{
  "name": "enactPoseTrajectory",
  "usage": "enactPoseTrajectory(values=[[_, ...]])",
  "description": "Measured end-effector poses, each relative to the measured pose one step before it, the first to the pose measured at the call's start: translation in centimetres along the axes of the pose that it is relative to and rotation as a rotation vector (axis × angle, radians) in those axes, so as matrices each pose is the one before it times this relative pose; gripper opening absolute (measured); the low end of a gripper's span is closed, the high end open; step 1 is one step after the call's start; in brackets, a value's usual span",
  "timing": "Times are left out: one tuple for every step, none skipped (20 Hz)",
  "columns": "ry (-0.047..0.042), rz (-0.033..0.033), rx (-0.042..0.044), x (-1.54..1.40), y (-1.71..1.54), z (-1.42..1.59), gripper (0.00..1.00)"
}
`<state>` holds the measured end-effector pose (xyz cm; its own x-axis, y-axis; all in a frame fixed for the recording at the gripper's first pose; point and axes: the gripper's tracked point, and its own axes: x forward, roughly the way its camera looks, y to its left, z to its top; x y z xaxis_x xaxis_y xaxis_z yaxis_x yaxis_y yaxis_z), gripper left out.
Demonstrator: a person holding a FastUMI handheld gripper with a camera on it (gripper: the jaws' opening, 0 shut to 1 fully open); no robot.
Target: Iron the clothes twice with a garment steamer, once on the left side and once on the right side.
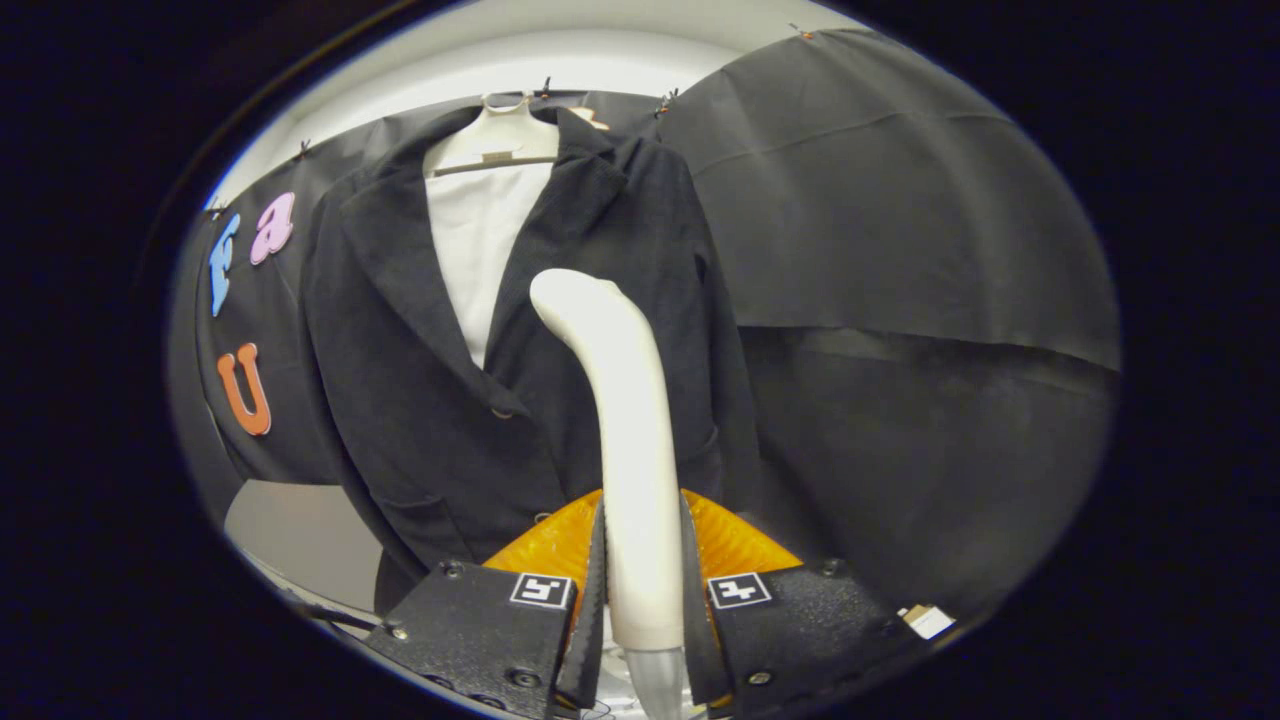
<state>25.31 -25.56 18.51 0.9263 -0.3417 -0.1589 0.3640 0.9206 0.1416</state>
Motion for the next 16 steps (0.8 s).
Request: enactPoseTrajectory(values=[[0.01009, -0.00247, -0.00332, -0.015, -0.044, -0.5, 0.37], [0.00827, -0.00166, -0.0033, 0.132, -0.066, -0.593, 0.37], [0.00897, -0.00194, -0.00451, 0.02, -0.008, -0.587, 0.37], [0.01191, 0.00164, -0.00473, 0.024, 0.056, -0.625, 0.37], [0.00996, -0.00039, -0.0065, 0.036, 0.059, -0.461, 0.37], [0.00994, -0.00132, -0.0082, 0.121, 0.06, -0.646, 0.36], [0.00939, -0.00007, -0.0058, 0.127, 0.011, -0.553, 0.36], [0.00973, 0.00043, -0.00273, -0.016, -0.032, -0.516, 0.37], [0.008, 0.00073, -0.00218, 0.117, 0.018, -0.443, 0.36], [0.00792, -0.00084, -0.0037, 0.045, -0.045, -0.462, 0.36], [0.00785, -0.00076, -0.00315, 0.303, 0.019, -0.31, 0.37], [0.0076, 0.00111, -0.00214, 0.181, 0.03, -0.291, 0.37], [0.00898, 0.0027, 0.00074, 0.295, 0.088, -0.315, 0.37], [0.00912, 0.00075, -0.00054, -0.012, -0.149, -0.268, 0.36], [0.00906, -0.00149, -0.00309, 0.201, -0.136, -0.303, 0.36], [0.00979, -0.00247, -0.00479, 0.268, -0.008, -0.289, 0.36]])
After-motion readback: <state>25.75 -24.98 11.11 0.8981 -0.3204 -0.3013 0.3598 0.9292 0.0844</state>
